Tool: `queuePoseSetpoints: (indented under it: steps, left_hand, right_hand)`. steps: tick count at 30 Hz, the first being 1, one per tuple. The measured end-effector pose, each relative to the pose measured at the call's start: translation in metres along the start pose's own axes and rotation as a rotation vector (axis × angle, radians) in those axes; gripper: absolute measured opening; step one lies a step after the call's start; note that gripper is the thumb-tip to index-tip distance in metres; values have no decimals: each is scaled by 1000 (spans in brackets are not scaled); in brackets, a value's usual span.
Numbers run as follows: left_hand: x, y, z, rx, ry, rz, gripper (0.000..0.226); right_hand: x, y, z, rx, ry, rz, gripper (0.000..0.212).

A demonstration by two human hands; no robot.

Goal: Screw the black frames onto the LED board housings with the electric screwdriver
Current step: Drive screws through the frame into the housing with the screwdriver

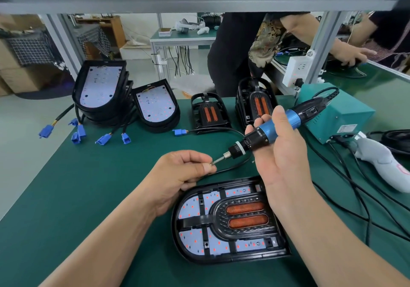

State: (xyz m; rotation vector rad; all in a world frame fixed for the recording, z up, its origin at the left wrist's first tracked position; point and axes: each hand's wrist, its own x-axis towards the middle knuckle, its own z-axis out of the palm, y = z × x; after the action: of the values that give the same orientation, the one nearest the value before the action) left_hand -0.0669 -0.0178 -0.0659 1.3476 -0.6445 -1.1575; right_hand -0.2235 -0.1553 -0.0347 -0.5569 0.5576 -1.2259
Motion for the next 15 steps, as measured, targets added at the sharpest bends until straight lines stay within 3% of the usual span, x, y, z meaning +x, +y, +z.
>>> queuePoseSetpoints:
  steps: [9,13,15]
  left_hand:
    - [-1,3,-6,51,-77,3,40]
    - [-4,5,-11,301,-116,51,57]
    - [-7,5,-12,379,-183,61,50]
  right_hand:
    - [8,-7,-3,128,38,23,24]
    - [12,-16,-9,169,27,9,23]
    - [14,-23,-11,202,15,-1,21]
